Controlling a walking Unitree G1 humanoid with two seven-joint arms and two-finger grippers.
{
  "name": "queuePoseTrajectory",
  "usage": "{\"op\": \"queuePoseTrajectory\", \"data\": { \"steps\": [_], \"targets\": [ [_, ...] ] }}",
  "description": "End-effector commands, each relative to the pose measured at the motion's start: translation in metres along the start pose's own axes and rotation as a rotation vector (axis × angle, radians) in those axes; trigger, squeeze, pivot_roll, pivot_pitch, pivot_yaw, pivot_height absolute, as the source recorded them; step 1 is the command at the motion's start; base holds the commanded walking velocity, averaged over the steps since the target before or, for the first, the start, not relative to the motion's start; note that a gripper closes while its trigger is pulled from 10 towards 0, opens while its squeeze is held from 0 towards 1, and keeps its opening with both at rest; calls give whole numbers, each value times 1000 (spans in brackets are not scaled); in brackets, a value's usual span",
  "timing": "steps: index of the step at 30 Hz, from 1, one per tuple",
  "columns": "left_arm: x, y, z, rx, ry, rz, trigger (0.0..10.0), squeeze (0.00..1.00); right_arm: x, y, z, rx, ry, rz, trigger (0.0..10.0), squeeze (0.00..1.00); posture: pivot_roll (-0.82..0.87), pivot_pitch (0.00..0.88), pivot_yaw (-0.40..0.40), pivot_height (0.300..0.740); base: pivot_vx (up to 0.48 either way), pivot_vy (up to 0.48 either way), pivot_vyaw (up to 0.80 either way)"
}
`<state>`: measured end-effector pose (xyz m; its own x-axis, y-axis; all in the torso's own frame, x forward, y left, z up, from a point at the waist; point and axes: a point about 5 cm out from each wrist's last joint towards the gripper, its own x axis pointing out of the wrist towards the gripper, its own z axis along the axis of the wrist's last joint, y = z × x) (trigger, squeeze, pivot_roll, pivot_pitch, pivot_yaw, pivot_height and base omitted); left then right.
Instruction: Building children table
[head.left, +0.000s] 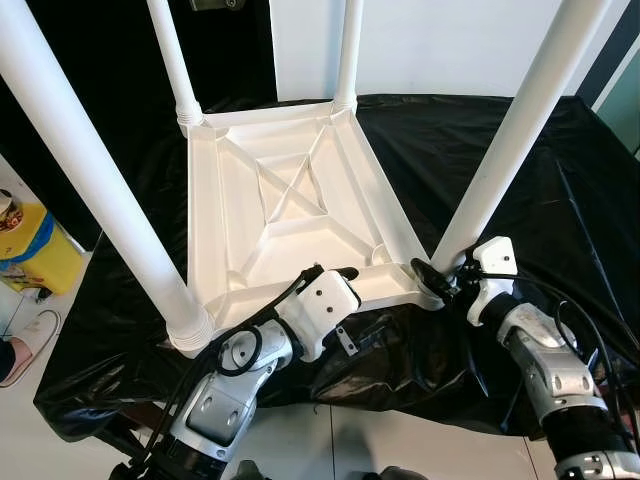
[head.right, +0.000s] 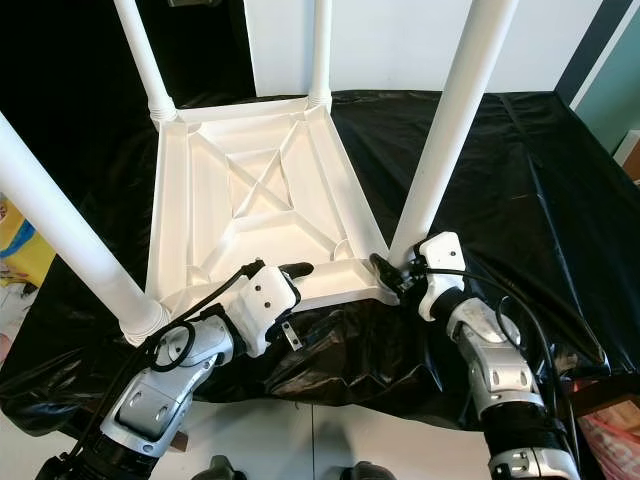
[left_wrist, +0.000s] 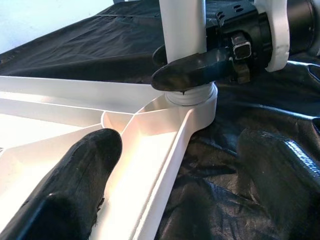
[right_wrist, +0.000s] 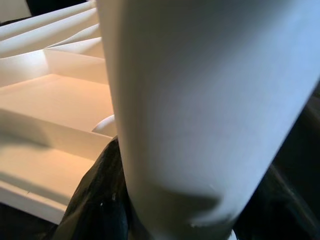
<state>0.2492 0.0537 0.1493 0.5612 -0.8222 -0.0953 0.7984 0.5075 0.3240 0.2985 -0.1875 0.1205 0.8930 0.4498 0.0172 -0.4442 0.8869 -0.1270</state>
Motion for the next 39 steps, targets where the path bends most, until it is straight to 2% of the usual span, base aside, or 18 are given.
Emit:
{"op": "queuePoseTrajectory", "data": {
  "steps": [1, 7, 11, 12, 14, 15, 17, 18, 19, 20, 25, 34, 35, 36, 37, 39],
  "targets": [
    [0, 0, -2, -5, 5, 20, 10000, 0, -5, 1, -12, -15, 68, -51, 10000, 0, 16, 78, -35, 740, 0, 0, 0],
    [-1, 0, -2, -9, 1, 28, 10000, 0, -6, 10, -13, 25, 47, -175, 10000, 0, 19, 82, -36, 740, 0, 0, 0],
    [-1, 0, -2, -14, -1, 34, 10000, 0, -6, 12, -13, 33, 46, -212, 10000, 0, 19, 85, -38, 740, 0, 0, 0],
    [-1, 1, -3, -20, -2, 38, 10000, 0, -6, 15, -13, 49, 41, -268, 10000, 0, 13, 89, -42, 740, 0, 0, 0],
    [-1, 1, -3, -20, -2, 38, 10000, 0, -6, 15, -13, 49, 41, -268, 10000, 0, 13, 89, -42, 740, 0, 0, 0],
    [-1, 0, -3, -23, -3, 41, 10000, 0, -6, 18, -15, 61, 40, -324, 10000, 0, 6, 94, -51, 740, 0, 0, 0],
    [-1, 0, -3, -23, -3, 41, 10000, 0, -6, 18, -15, 61, 40, -324, 10000, 0, 6, 94, -51, 740, 0, 0, 0],
    [0, -1, -4, -28, -4, 44, 10000, 0, -4, 27, -16, 84, 40, -386, 10000, 0, -5, 97, -55, 740, 0, 0, 0],
    [0, -1, -4, -28, -4, 44, 10000, 0, -4, 27, -16, 84, 40, -386, 10000, 0, -5, 97, -55, 740, 0, 0, 0],
    [1, -3, -4, -30, -7, 44, 10000, 0, -2, 35, -16, 103, 41, -427, 10000, 0, -9, 93, -55, 740, 0, 0, 0],
    [5, -4, -2, -28, -20, 42, 10000, 0, -1, 49, -13, 126, 28, -460, 10000, 0, -17, 94, -46, 740, 0, 0, 0],
    [5, 0, -1, -24, -30, 48, 10000, 0, -5, 51, -10, 119, 1, -451, 10000, 0, -31, 92, -35, 740, 0, 0, 0],
    [6, 0, -1, -19, -35, 50, 10000, 0, -9, 50, -10, 113, -9, -455, 10000, 376, -34, 91, -34, 740, 0, 0, 0],
    [6, 0, -1, -19, -35, 50, 10000, 0, -9, 50, -10, 113, -9, -455, 10000, 376, -34, 91, -34, 740, 0, 0, 0],
    [8, -1, 1, -9, -43, 54, 10000, 0, -13, 47, -9, 114, -25, -451, 10000, 1000, -36, 89, -33, 740, 0, 0, 0],
    [9, 1, 3, -9, -55, 66, 10000, 0, -18, 47, -8, 114, -43, -447, 10000, 1000, -35, 84, -32, 740, 0, 0, 0]
  ]
}}
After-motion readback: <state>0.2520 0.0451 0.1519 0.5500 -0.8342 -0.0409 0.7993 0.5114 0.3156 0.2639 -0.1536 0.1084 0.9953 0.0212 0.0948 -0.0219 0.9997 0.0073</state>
